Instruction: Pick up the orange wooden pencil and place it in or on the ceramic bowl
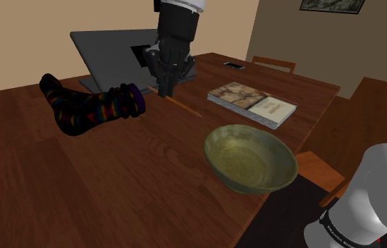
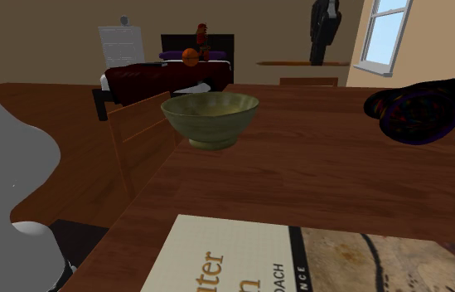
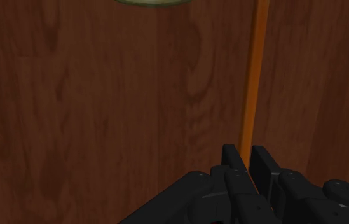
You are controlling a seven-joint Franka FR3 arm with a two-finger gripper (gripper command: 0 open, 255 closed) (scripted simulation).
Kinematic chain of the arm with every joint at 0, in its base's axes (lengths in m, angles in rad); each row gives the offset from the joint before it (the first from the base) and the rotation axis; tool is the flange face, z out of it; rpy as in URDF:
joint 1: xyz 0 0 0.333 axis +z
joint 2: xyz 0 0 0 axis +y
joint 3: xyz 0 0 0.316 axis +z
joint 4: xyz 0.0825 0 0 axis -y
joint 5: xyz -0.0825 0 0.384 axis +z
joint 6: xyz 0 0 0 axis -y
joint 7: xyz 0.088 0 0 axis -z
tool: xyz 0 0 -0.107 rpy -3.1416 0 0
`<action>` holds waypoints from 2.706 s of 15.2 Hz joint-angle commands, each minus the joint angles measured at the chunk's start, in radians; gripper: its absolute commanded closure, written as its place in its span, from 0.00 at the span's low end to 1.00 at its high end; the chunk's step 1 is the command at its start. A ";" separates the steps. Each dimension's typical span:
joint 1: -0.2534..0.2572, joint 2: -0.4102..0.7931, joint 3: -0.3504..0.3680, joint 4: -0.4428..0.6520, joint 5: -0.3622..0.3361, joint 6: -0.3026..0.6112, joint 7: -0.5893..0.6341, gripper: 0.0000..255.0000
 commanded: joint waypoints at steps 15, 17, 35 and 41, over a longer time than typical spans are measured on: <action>0.012 -0.468 -0.066 -0.349 0.101 -0.124 -0.049 1.00; 0.020 -0.543 -0.079 -0.397 0.109 -0.152 -0.051 1.00; 0.033 -0.639 -0.059 -0.683 0.141 0.035 -0.099 1.00; 0.033 -0.638 -0.059 -0.683 0.141 0.035 -0.099 1.00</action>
